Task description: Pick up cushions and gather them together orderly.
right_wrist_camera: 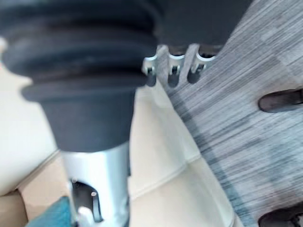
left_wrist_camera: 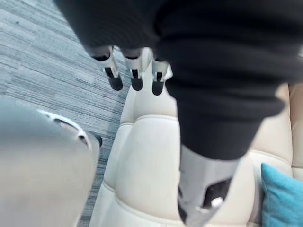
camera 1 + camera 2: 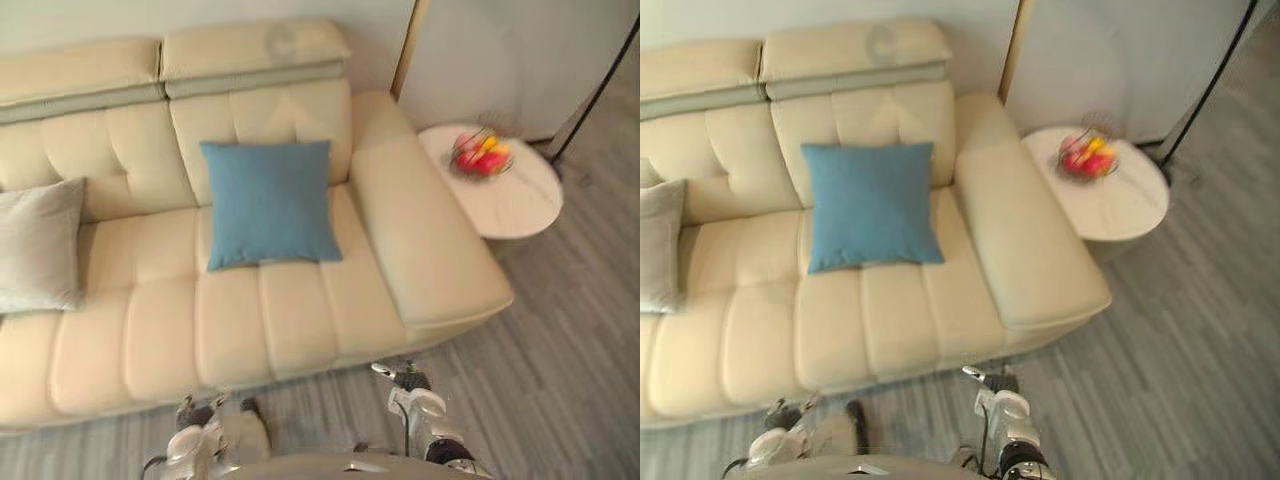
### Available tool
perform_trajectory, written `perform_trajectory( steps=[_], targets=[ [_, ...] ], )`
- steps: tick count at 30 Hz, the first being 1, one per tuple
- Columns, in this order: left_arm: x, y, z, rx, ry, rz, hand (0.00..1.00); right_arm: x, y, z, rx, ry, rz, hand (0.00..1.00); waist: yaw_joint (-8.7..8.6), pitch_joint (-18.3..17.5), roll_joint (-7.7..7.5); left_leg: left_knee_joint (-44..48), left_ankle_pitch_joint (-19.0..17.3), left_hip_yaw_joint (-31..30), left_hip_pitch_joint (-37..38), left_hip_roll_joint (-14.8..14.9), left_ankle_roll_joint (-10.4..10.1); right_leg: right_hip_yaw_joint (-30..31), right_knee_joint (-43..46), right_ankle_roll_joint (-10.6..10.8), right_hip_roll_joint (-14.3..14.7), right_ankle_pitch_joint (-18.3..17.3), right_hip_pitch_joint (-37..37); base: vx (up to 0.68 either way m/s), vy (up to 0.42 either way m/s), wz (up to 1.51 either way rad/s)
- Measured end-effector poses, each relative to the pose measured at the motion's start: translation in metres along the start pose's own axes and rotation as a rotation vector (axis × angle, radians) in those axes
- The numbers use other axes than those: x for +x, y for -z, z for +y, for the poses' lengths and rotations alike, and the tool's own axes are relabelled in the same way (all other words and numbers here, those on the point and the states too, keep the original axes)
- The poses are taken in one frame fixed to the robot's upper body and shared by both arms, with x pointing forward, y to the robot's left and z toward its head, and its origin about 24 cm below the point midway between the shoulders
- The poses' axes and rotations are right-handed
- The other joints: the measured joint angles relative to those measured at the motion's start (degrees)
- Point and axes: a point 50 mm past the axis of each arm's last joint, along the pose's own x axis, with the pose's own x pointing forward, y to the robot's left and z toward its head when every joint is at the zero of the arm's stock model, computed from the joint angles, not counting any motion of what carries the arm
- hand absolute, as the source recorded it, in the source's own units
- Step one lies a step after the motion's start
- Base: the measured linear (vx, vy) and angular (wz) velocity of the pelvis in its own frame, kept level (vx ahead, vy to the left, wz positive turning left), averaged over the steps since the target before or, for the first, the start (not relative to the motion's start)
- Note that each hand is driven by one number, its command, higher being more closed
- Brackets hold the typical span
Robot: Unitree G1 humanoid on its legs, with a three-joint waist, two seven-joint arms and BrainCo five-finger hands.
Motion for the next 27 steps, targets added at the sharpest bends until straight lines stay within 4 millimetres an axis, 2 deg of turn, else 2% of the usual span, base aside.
perform_trajectory(
  steps=[2, 3, 4, 5, 6, 7, 8, 9, 10, 11, 13, 15, 18, 19, 20, 27],
  targets=[
    [0.000, 0.001, 0.004, 0.036, -0.001, -0.002, 0.00, -0.004, 0.012, 0.002, 0.011, -0.002, 0.031, 0.00, -0.21, -0.2, -1.13, -6.3, 5.9, -0.8, 2.5, -1.0, -0.7, -0.8, 0.9, -1.1, -0.4, 0.8, -0.6, -0.19, -0.046, 0.17],
    [0.001, -0.004, 0.005, 0.056, -0.002, -0.020, 0.00, -0.006, 0.017, 0.003, 0.021, -0.004, 0.046, 0.00, -0.45, -0.1, -2.60, -5.8, 4.9, -1.9, 2.4, -1.3, -0.4, -1.7, 0.5, -1.3, -1.3, 0.7, -1.3, -0.14, -0.026, -0.05],
    [0.002, -0.006, 0.004, 0.060, 0.000, -0.023, 0.00, -0.006, 0.018, -0.001, 0.033, 0.011, 0.051, 0.00, -0.18, 0.1, -2.91, 0.2, -0.5, -1.9, 2.1, -1.3, 0.9, -2.0, 1.0, -1.3, -1.8, 1.2, -2.1, -0.11, -0.001, -0.12],
    [0.002, -0.005, 0.005, 0.060, -0.004, -0.019, 0.00, -0.005, 0.017, -0.003, 0.038, 0.018, 0.047, 0.00, -0.33, 0.1, -2.98, 3.2, -3.4, -1.9, 2.5, -1.7, 1.3, -2.0, 1.3, -1.1, -2.4, 1.5, -2.3, -0.10, 0.029, -0.14],
    [0.002, -0.004, 0.005, 0.065, -0.004, -0.013, 0.00, -0.006, 0.020, -0.007, 0.048, 0.032, 0.053, 0.00, -0.58, 0.0, -2.95, 5.5, -5.8, -1.9, 3.1, -2.2, 1.4, -1.9, 1.3, -0.7, -2.9, 2.0, -2.4, -0.11, 0.111, -0.04],
    [0.002, -0.002, 0.004, 0.071, -0.003, -0.004, 0.00, -0.008, 0.027, -0.014, 0.054, 0.054, 0.075, 0.00, -1.04, 0.0, -2.86, 8.3, -9.8, -2.0, 5.1, -3.1, 1.2, -1.3, 0.8, 0.3, -3.8, 2.9, -2.4, -0.15, 0.176, -0.09],
    [0.001, 0.002, 0.004, 0.076, -0.003, 0.009, 0.00, -0.010, 0.034, -0.019, 0.055, 0.067, 0.098, 0.00, -1.34, -0.4, -2.27, 6.3, -12.3, -3.0, 7.2, -3.4, 0.7, -0.5, -0.3, 0.4, -3.5, 3.5, -2.5, -0.16, 0.189, -0.15],
    [0.001, 0.005, 0.003, 0.076, -0.001, 0.021, 0.00, -0.010, 0.038, -0.021, 0.065, 0.078, 0.112, 0.00, -1.36, -0.4, -2.21, 4.6, -12.2, -3.2, 7.7, -4.6, 1.8, 0.2, -0.8, 1.0, -3.6, 4.4, -2.6, -0.20, 0.188, -0.24],
    [0.002, 0.003, 0.008, 0.078, -0.016, 0.023, 0.00, -0.011, 0.041, -0.022, 0.071, 0.081, 0.127, 0.00, -1.44, -0.8, -3.02, 2.4, -11.4, -2.5, 7.9, -5.5, 1.8, 1.1, -2.5, 0.3, -4.0, 5.5, -2.9, -0.19, 0.174, -0.27],
    [0.004, 0.003, 0.018, 0.096, -0.037, 0.026, 0.00, -0.015, 0.053, -0.020, 0.077, 0.081, 0.176, 0.00, -1.61, -2.1, -4.90, -2.6, -8.7, -1.3, 8.8, -7.6, 2.8, 1.7, -4.8, -0.1, -5.3, 7.3, -3.0, -0.20, 0.190, -0.22],
    [0.005, 0.005, 0.023, 0.109, -0.050, 0.037, 0.00, -0.020, 0.069, -0.024, 0.089, 0.098, 0.240, 0.00, -1.98, -3.0, -6.33, -7.4, -6.7, -1.2, 10.7, -9.4, 3.6, 2.6, -5.9, -0.9, -5.5, 8.4, -2.8, -0.12, 0.128, -0.06],
    [0.005, 0.009, 0.026, 0.131, -0.055, 0.060, 0.00, -0.022, 0.075, -0.030, 0.091, 0.120, 0.267, 0.00, -2.46, -3.2, -6.05, -12.3, -6.0, -1.3, 13.2, -11.0, 3.3, 3.2, -6.3, -1.5, -5.6, 8.8, -2.1, -0.09, 0.086, -0.10],
    [0.004, 0.018, 0.029, 0.147, -0.061, 0.102, 0.00, -0.022, 0.074, -0.035, 0.086, 0.134, 0.265, 0.00, -3.26, -3.8, -5.11, -16.0, -4.2, -1.8, 15.3, -11.6, 3.1, 4.2, -6.4, -1.0, -5.2, 8.8, -2.1, -0.02, 0.014, -0.11],
    [0.004, 0.019, 0.029, 0.152, -0.057, 0.106, 0.00, -0.022, 0.076, -0.037, 0.081, 0.138, 0.272, 0.00, -3.25, -4.0, -4.85, -16.7, -3.5, -1.9, 15.8, -11.5, 3.1, 4.3, -6.5, -0.8, -4.7, 8.7, -2.0, 0.01, -0.018, -0.09],
    [0.005, 0.022, 0.028, 0.168, -0.028, 0.128, 0.00, -0.018, 0.072, -0.042, 0.031, 0.146, 0.286, 0.00, -3.38, -4.4, -4.24, -16.0, -1.9, -3.3, 18.5, -10.2, 3.5, 5.5, -9.0, 0.2, -2.5, 9.3, 0.6, 0.01, -0.013, -0.07],
    [0.005, 0.022, 0.028, 0.167, -0.028, 0.128, 0.00, -0.018, 0.072, -0.042, 0.031, 0.146, 0.286, 0.00, -3.38, -4.4, -4.25, -16.0, -1.9, -3.3, 18.5, -10.2, 3.5, 5.5, -9.0, 0.2, -2.5, 9.3, 0.6, 0.00, 0.000, 0.00]
  ],
)
